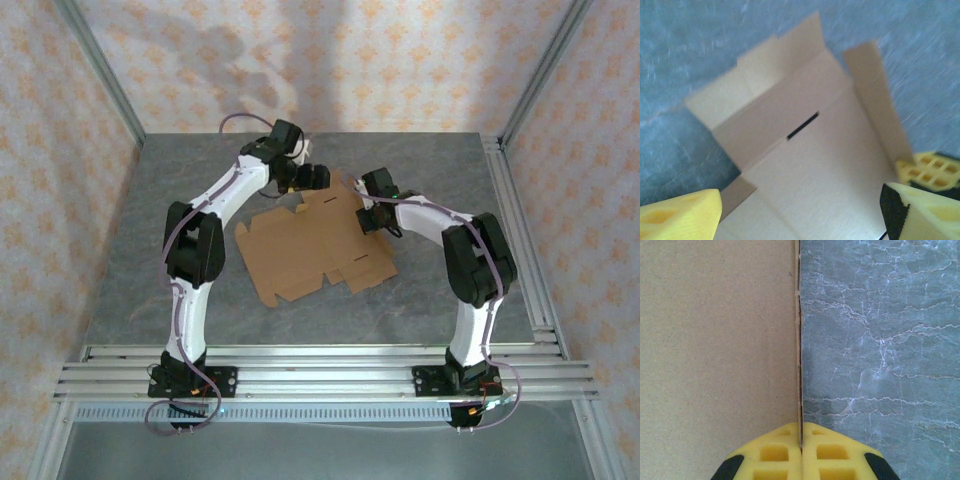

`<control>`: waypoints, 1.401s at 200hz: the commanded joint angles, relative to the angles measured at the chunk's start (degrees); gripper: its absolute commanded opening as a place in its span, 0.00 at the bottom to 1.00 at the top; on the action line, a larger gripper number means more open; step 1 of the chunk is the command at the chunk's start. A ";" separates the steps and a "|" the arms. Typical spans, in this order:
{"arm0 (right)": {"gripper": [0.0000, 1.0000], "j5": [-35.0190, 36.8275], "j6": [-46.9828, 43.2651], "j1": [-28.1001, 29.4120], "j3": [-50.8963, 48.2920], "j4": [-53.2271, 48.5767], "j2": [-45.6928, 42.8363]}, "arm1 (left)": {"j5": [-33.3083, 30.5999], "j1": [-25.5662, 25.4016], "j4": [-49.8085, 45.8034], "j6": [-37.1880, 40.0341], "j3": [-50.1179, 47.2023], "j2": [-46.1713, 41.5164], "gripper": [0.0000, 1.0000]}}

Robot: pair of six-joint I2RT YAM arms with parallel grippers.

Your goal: Fold the paper box

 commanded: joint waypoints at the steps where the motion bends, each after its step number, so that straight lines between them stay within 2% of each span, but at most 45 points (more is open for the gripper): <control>1: 0.00 -1.27 -2.41 0.32 -3.01 7.38 -4.98 | -1.26 -0.59 0.45 -5.17 5.33 0.57 0.85; 33: 0.00 -4.08 -4.94 0.78 -7.77 14.51 -8.21 | 0.43 -0.88 -1.87 -5.40 13.11 4.83 0.79; 69: 0.00 -5.19 -6.09 0.77 -8.20 14.71 -8.66 | 3.68 -1.10 -4.78 -3.90 22.33 9.59 0.77; 98: 0.00 -4.34 -7.47 1.32 -7.87 14.51 -8.32 | 1.90 -2.49 -10.60 -2.13 30.01 13.54 0.72; 152: 0.00 -2.30 -10.03 3.29 -7.02 14.48 -7.28 | -3.16 -3.96 -10.81 -0.88 30.50 13.77 0.67; 191: 0.00 -2.40 -10.44 3.59 -6.75 14.33 -7.26 | -3.23 -3.85 -9.59 2.24 30.68 14.46 0.68; 227: 0.00 -1.90 -10.68 3.74 -6.49 13.46 -7.16 | -1.65 -3.77 -9.24 4.22 32.21 16.55 0.75; 280: 0.00 -2.27 -10.77 3.76 -6.34 13.08 -6.64 | -3.48 -3.76 -9.15 5.01 32.86 16.28 0.81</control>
